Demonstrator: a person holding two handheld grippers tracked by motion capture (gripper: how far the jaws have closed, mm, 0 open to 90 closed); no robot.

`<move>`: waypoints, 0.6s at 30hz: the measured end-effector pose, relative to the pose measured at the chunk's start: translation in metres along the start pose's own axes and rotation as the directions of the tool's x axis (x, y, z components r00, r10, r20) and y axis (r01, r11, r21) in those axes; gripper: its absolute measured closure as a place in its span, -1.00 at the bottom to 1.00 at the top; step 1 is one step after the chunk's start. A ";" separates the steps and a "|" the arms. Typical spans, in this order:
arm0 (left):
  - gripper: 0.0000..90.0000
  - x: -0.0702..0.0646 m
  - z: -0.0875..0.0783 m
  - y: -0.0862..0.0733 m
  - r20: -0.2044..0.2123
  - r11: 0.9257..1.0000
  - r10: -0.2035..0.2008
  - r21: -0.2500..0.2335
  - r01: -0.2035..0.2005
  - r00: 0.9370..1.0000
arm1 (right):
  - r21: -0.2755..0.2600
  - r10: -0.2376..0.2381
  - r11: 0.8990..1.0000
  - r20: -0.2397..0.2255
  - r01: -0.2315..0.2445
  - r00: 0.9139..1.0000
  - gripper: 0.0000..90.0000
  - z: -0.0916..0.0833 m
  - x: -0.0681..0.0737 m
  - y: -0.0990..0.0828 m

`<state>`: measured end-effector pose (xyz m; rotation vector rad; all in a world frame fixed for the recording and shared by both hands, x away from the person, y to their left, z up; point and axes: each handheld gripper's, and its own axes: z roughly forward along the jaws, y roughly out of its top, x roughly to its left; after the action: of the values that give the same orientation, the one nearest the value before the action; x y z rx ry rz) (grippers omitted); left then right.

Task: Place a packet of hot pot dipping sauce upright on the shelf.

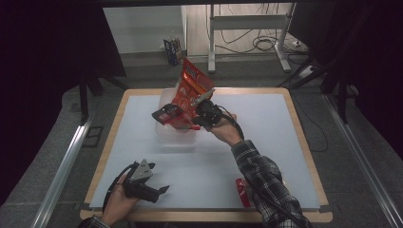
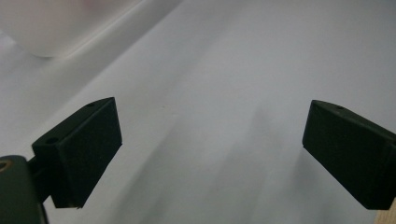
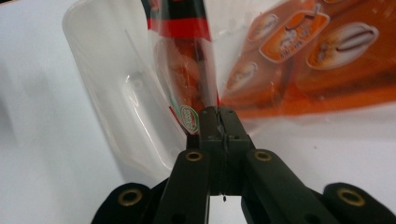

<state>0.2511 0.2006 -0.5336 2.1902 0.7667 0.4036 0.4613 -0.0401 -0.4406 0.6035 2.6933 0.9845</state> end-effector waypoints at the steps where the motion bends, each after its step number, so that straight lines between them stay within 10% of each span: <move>1: -0.90 0.000 0.000 0.000 0.000 1.000 0.001 0.001 -0.001 1.000 | 0.000 0.000 1.000 0.000 0.000 1.000 0.97 0.000 0.000 0.000; 18: -0.90 0.000 0.001 0.000 0.002 1.000 0.003 0.007 -0.003 1.000 | 0.045 -0.002 0.999 -0.015 0.003 1.000 0.80 0.030 0.005 -0.001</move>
<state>0.2511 0.2000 -0.5344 2.1979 0.7648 0.4004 0.4668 -0.0218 -0.4638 0.6036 2.7353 0.9340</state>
